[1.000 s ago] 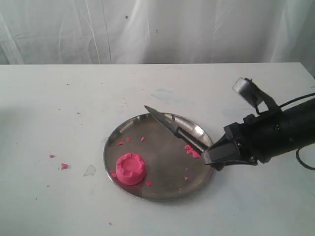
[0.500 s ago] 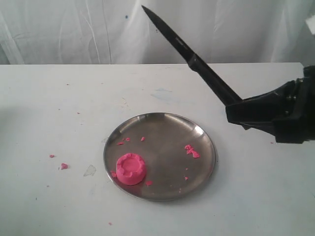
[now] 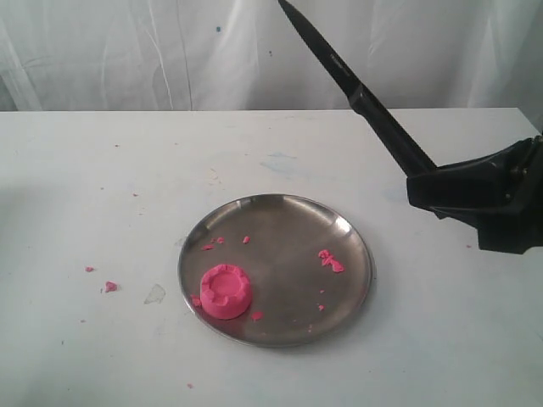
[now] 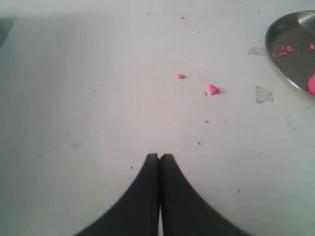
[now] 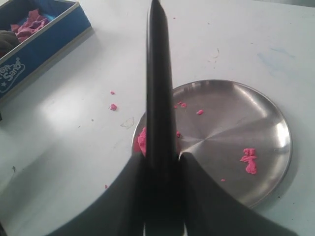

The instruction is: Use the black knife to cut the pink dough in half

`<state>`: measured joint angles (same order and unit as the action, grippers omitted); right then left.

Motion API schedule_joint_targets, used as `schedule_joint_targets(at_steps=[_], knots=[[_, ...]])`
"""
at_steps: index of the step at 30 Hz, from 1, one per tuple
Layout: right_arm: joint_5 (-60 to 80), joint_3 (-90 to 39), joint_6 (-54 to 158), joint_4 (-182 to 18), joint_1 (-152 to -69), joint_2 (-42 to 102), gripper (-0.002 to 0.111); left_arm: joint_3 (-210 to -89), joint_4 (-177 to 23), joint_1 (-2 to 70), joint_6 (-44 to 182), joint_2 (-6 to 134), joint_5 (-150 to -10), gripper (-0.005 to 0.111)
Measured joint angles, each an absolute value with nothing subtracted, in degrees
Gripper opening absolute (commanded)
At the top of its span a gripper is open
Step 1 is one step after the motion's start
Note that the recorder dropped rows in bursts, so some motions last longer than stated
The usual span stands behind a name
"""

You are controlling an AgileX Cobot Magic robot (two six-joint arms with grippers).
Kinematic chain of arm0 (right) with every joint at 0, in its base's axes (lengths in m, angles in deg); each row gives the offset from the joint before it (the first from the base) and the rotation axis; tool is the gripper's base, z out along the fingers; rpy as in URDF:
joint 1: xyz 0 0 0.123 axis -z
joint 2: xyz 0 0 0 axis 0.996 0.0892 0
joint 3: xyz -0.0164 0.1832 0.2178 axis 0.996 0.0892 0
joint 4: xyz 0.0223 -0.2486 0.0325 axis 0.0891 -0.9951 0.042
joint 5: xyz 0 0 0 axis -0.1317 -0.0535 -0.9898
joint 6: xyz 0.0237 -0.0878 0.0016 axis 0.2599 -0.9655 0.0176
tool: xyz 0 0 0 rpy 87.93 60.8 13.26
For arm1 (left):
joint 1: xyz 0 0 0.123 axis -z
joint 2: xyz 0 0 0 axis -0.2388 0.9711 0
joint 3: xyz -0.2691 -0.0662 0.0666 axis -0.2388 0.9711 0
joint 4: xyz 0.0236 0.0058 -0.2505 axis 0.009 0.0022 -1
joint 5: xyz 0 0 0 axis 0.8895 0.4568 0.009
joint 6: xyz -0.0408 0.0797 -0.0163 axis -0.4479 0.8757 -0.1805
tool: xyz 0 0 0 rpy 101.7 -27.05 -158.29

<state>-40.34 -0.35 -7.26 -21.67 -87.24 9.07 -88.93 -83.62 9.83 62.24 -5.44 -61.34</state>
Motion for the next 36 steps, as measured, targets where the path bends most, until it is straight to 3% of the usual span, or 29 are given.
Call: schedule_joint_targets(at_steps=[3,12,19,24,29,36], knots=[[-40.34,-0.35,-6.36,-21.67,-87.24,9.07,0.000,-88.93,-85.87,9.83,61.12,-5.44,-63.75,0.000],[-40.58,-0.35,-5.36,-22.70,-87.24,9.07,0.000,-88.93,-121.07,9.83,50.57,-5.44,-80.81,0.000],[-39.86,-0.11,-5.36,-25.69,-87.24,9.07,0.000,-89.98,-125.15,9.83,35.59,-5.48,-90.53,0.000],[-38.16,0.02,-5.36,-25.97,-87.24,9.07,0.000,-98.43,-123.01,9.83,23.89,-5.61,-97.26,0.000],[-37.48,0.12,-5.36,-25.97,-87.24,9.07,0.000,-109.29,-97.63,9.83,22.24,-1.60,-100.51,0.000],[-37.39,0.12,-5.36,-25.97,-87.24,9.07,0.000,-109.74,-28.42,14.18,6.46,16.77,-95.71,0.000]])
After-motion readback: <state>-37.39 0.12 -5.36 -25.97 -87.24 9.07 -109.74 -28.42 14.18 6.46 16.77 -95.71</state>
